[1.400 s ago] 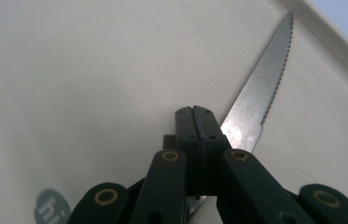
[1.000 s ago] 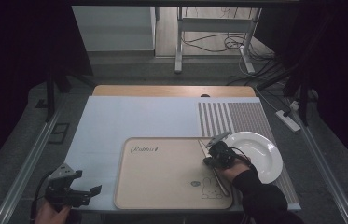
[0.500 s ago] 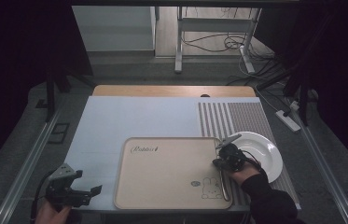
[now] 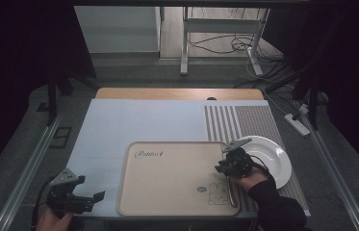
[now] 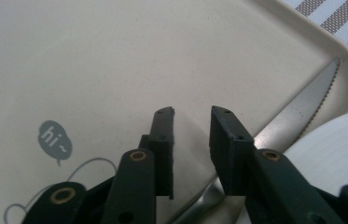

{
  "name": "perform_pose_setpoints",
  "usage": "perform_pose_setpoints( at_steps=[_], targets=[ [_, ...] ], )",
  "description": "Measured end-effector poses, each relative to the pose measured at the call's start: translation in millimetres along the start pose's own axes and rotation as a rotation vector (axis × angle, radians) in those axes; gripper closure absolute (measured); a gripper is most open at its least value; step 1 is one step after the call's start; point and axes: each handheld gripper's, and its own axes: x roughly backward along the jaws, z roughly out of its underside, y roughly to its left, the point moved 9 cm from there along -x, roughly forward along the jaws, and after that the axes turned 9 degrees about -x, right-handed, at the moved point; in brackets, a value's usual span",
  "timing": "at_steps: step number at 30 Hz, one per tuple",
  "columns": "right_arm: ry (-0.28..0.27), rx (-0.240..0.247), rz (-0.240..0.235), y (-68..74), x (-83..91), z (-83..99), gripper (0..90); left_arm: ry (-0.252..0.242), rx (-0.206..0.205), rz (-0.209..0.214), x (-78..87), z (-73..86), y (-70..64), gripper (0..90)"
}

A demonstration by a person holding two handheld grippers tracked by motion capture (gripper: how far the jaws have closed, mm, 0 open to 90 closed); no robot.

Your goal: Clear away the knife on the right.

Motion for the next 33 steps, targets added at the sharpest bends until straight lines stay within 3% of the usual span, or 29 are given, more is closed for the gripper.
perform_pose_setpoints(
  at_steps=[8,15,17,21,26,33],
  targets=[
    [-0.031,-0.004,-0.012,4.2,7.0,-2.5,52.2,-0.001,0.000,0.000,0.0,0.1,0.0,1.5],
    [-0.079,-0.034,0.031,0.3,17.2,-0.8,24.5,-0.002,-0.001,0.001,0.2,0.1,0.1,1.5],
    [-0.097,-0.047,0.050,-2.5,22.5,1.4,23.0,-0.002,0.000,0.001,0.3,0.1,0.2,1.5],
    [-0.153,-0.098,0.033,-5.7,34.4,7.0,13.5,-0.002,-0.002,0.001,0.1,0.0,0.0,1.5],
    [-0.191,-0.138,0.051,-13.0,47.9,20.3,3.1,-0.002,-0.001,0.001,0.0,-0.1,0.1,1.5],
    [-0.234,-0.196,0.100,-24.6,62.1,41.2,0.0,-0.002,-0.001,0.001,0.0,0.0,0.0,1.5]
  ],
)
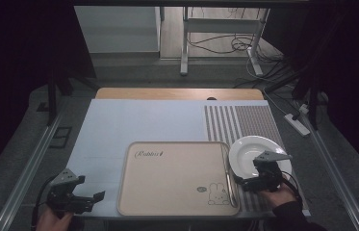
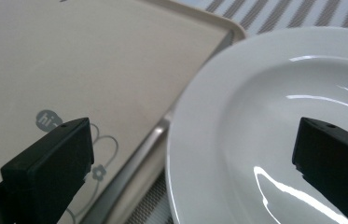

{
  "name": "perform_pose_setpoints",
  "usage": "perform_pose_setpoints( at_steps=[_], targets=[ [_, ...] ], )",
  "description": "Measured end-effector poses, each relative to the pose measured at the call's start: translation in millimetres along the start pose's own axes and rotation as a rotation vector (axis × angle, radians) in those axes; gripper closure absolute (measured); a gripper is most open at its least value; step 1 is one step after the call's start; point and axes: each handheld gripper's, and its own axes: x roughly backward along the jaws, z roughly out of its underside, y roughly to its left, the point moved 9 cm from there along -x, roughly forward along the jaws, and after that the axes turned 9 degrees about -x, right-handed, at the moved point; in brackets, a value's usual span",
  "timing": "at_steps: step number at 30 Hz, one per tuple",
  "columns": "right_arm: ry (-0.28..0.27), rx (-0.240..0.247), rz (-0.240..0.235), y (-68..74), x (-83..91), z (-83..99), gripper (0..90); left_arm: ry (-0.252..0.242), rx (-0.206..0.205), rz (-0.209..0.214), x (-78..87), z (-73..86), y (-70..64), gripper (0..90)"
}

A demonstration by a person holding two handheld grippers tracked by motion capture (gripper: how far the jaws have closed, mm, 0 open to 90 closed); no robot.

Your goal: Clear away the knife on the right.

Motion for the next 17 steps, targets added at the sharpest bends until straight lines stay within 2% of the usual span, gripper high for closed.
perform_pose_setpoints(
  at_steps=[7,13,16,17],
  targets=[
    [-0.023,-0.012,0.068,-7.8,15.3,13.1,0.0,0.001,-0.001,0.000,0.3,0.4,0.1,1.5],
    [0.017,-0.028,0.094,-11.7,22.3,30.8,0.0,-0.001,-0.001,0.002,0.0,-0.1,0.0,1.5],
    [0.004,-0.036,0.108,-13.4,25.1,30.8,0.0,0.001,-0.005,0.003,-0.5,-0.7,-0.2,1.5],
    [0.017,-0.038,0.114,-14.5,23.9,32.2,0.0,0.002,-0.006,0.003,-0.7,-1.1,-0.3,1.5]
  ],
)
